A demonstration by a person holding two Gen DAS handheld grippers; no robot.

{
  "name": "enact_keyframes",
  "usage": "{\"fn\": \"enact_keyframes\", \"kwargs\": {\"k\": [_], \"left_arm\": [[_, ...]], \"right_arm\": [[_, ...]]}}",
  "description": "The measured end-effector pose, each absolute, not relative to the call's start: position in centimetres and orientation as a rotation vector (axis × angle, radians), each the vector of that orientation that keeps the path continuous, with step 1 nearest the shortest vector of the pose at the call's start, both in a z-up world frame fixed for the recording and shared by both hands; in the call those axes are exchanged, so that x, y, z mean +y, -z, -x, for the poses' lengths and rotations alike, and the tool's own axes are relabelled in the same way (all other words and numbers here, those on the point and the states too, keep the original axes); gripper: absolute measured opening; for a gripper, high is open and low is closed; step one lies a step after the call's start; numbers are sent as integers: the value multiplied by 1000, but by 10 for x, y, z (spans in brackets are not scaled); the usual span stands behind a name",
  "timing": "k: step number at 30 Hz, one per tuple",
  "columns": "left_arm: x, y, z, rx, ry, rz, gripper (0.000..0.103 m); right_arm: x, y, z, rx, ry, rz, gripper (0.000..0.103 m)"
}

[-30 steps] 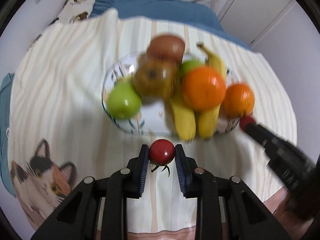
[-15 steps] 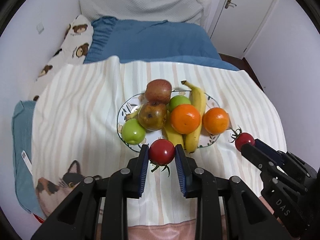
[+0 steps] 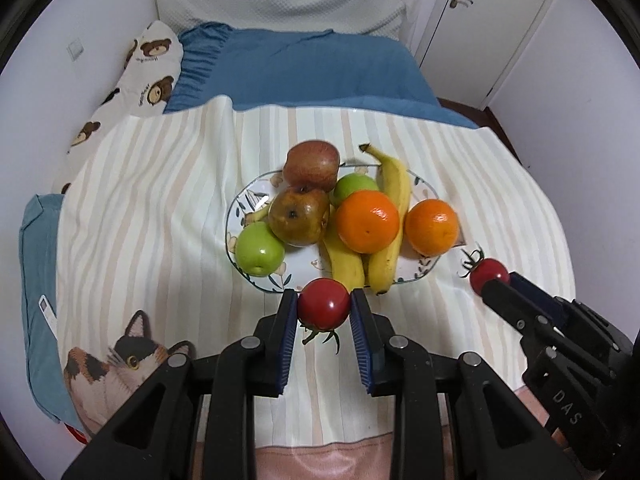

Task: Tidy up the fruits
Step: 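Place both cherry tomatoes on the plate among the fruit and open both tools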

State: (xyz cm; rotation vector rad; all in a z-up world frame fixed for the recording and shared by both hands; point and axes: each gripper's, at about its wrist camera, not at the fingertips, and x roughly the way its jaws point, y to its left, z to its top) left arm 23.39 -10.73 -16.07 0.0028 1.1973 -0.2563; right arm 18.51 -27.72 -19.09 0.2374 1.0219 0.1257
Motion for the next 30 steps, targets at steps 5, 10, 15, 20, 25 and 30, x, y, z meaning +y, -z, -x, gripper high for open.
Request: {"fn": "enact_keyframes", "kwargs": {"k": [5,10,15,20,25,30], "left_arm": [[-111,196,-257,1275,267,29,24],[-113,228,-278,1334,262,36,24],[-115,254,-292,1397,244,37,24],[-116,271,-299,1421,227,22,24],[-117,285,-303,1438,216,18,25],[-118,293,-304,1455,205,1,29]], "right_arm": [[-283,219,-209,1067,-103,-255,27],[-283,244,-226,1118,-110,-262,27],[-281,269,-236,1174,-111,-274,27],[-277,286,-242,1200,-103,-269,27],[-276,295,-247,1207,-88,-265,27],[-278,307,-253,1247,-67,-284,28]]}}
